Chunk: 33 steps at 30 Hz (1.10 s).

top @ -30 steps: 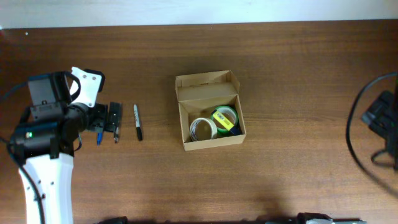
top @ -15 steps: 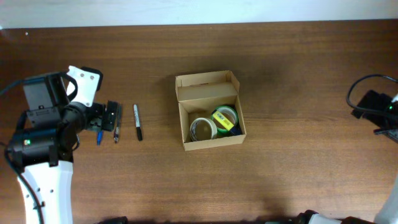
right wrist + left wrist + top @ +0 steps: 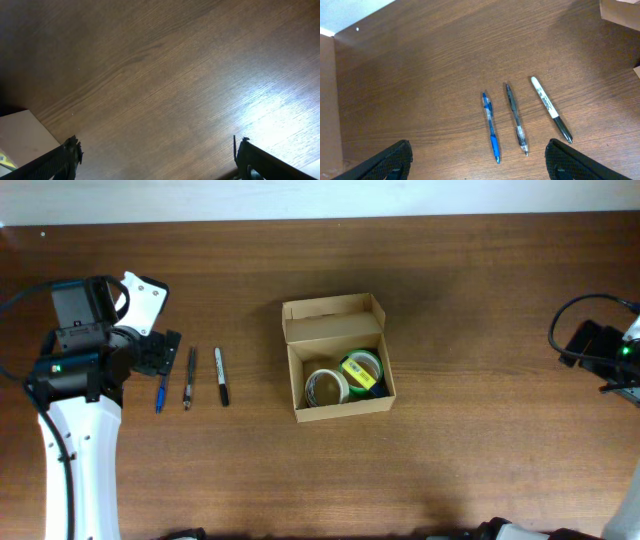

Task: Pack container
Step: 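Lower the left gripper over the blue pen and grasp it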

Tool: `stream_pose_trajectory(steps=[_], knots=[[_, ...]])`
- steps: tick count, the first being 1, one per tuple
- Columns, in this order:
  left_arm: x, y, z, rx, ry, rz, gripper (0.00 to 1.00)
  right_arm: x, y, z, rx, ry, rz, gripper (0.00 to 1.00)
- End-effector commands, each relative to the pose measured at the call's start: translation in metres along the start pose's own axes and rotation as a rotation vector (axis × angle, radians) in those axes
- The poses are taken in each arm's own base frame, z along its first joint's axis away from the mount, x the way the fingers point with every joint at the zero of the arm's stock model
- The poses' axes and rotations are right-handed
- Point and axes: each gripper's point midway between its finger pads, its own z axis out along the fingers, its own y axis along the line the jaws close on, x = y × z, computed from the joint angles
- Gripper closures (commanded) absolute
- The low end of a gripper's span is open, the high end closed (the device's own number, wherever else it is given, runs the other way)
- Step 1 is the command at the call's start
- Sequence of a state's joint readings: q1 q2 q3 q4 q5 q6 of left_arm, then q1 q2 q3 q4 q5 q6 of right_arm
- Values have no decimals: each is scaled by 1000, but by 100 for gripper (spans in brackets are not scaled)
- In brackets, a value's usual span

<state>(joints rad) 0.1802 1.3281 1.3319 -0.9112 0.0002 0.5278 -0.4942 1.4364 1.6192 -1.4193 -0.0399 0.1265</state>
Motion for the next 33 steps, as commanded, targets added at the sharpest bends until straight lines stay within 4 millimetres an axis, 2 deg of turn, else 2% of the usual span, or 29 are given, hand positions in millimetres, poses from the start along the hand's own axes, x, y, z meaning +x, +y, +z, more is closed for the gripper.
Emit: stream_pose_trajectory(steps=[1,5,9,18,24,33], knots=[[8,-1,8,21,31,-19,13,0,2,-4,-14,-16,-10,1],[26,-5,31,80,97,-70,14,0,2,-4,-14,-16,-10,1],[46,-15,59,180,154,-140,20,0,2,-4,-14,-16,-14,1],[83,-32,111,301,302,-215,20,0,2,-4,-14,-15,-17,1],[99,-36,132,328,360,-235,21,0,2,-4,-14,-14,-17,1],[129,-12,149,322,397,-353,23,2,1,-4,-14,-6,-16,1]])
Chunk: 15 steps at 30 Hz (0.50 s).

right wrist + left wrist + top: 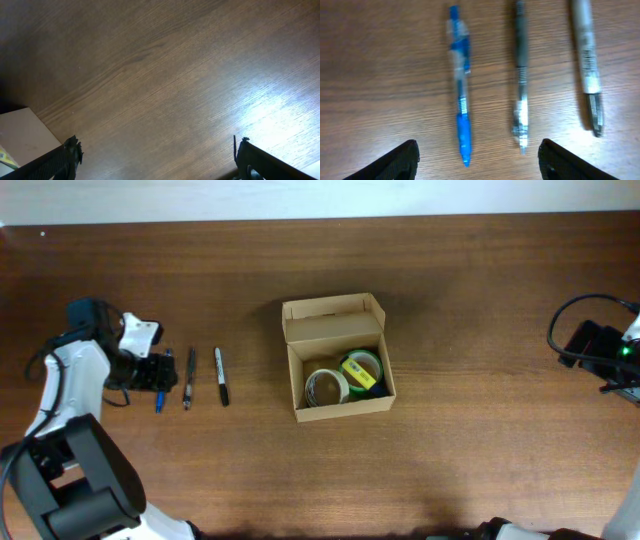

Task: Pack container
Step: 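Lower the left gripper over the blue pen and grasp it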

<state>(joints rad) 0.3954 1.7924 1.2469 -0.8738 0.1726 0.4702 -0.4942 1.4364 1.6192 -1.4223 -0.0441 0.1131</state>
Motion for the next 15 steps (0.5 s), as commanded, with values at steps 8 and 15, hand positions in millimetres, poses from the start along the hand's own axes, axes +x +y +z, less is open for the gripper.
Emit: stream_pose_trajectory(steps=[8,15], knots=[[9,20,15,23,7,-83,25,3,1,-4,-9,-3,-3,1],[14,22,35,42,43,-89,25,4,0,-4,-8,1,-3,1]])
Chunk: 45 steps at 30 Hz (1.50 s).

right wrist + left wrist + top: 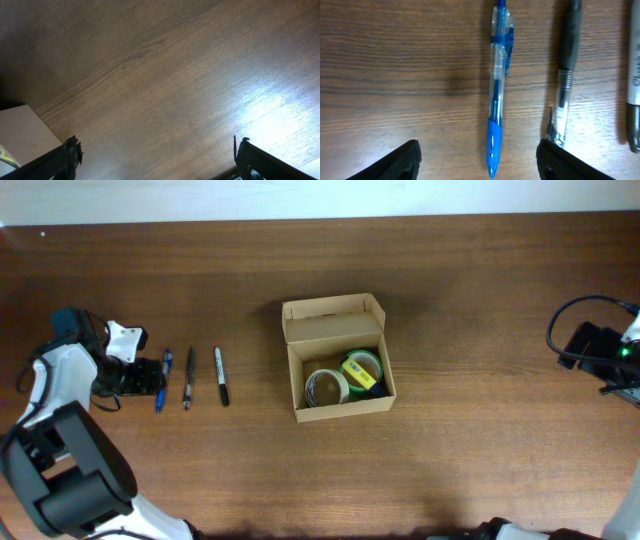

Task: Pack container
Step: 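Lower the left gripper over the blue pen and grasp it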

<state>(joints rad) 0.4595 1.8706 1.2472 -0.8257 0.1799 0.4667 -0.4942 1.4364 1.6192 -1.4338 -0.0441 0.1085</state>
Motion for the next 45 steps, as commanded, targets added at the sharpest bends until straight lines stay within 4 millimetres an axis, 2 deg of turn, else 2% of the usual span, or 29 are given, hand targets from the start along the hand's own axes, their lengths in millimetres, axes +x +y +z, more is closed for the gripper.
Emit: stream_pose_trajectory(steps=[1,8,14,24,33,39,45], knots=[[6,-3,17,38,34,-14,26,1,1,-4,-9,-10,1,1],[9,-1,30,48,53,7,28,2,1,-4,-9,-8,1,1],[5,2,31,37,38,36,32,2,1,-4,-9,-8,1,1],[-3,4,34,-38,41,123,32,-1,1,-4,-10,-19,-3,1],[-15,-9,38,-169,92,263,32,-3,1,-4,-11,-28,-3,1],[-16,-10,38,-194,100,278,32,-4,1,-4,-12,-34,-3,1],[-17,-8,38,-204,97,269,39,-4,1,-4,-12,-34,-3,1]])
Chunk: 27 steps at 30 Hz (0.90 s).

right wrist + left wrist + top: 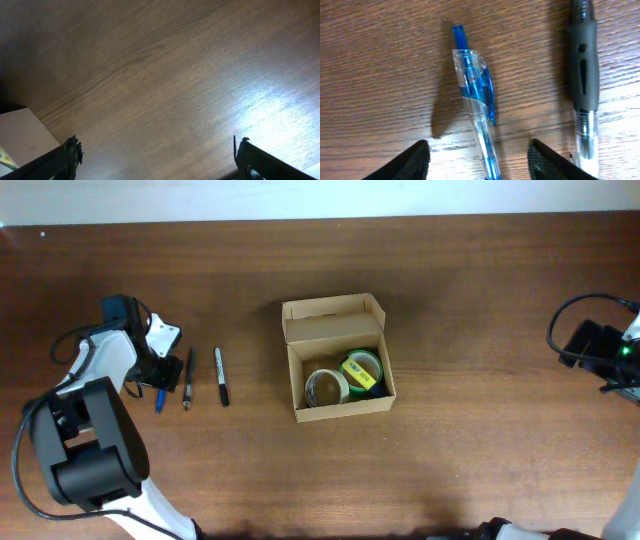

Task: Pack container
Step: 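Lower the left gripper over the blue pen and grasp it, then lift the blue pen and carry it into the box with the left gripper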

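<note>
A clear blue pen (pixel 475 100) lies on the wooden table, and my left gripper (pixel 479 165) is open, low over it, one finger on each side. Overhead, the left gripper (pixel 160 370) covers most of the blue pen (pixel 158 400). To its right lie a black-grip pen (pixel 582 75) and a black-capped marker (pixel 221 375). The open cardboard box (pixel 292 375) sits mid-table with tape rolls (pixel 345 377) inside. My right gripper (pixel 155 160) is open over bare wood at the far right.
The box's flap (pixel 335 308) stands open at its far side. A corner of the box (pixel 20 135) shows in the right wrist view. The right arm's base and cables (pixel 590 345) are at the table's right edge.
My left gripper has shifted right over the blue pen and dropped closer; the pen's clip end now lies between the fingers. Pens, marker, box and right arm have not moved.
My left gripper first hung high over the three writing tools, open. Then it was low beside them, with the blue pen in front of its fingers. Now it straddles the blue pen near the table. The right arm stayed still throughout.
</note>
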Tool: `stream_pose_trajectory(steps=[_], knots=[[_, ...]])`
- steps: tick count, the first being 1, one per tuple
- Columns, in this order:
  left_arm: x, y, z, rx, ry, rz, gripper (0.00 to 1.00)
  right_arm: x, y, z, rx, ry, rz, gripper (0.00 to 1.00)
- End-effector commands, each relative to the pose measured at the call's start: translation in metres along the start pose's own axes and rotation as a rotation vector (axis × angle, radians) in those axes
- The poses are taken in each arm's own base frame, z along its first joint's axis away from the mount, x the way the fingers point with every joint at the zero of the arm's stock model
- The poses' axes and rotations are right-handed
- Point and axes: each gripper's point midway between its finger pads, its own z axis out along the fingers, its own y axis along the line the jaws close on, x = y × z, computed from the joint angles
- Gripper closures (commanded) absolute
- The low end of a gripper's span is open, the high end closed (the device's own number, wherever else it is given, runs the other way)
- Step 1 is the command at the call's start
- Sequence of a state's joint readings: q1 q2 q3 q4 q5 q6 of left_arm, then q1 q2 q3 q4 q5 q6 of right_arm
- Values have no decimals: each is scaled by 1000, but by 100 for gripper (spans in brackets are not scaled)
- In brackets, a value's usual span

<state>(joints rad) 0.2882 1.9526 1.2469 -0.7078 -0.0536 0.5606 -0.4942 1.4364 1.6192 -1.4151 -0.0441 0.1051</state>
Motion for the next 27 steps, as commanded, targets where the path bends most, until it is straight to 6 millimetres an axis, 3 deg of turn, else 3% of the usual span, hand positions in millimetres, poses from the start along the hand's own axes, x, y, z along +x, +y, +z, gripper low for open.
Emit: stream_pose_trajectory(steps=[1,15,25,27], knots=[[3,2,5,-9,15,-3,40,0,1,-4,-10,-15,1,1],[5,1,7,-5,22,-147,50,3,1,-4,-8,-3,1,1],[22,-12,29,38,102,-202,51,6,0,-4,-7,8,2,1],[24,-16,34,56,115,-205,62,6,0,-4,-7,10,2,1]])
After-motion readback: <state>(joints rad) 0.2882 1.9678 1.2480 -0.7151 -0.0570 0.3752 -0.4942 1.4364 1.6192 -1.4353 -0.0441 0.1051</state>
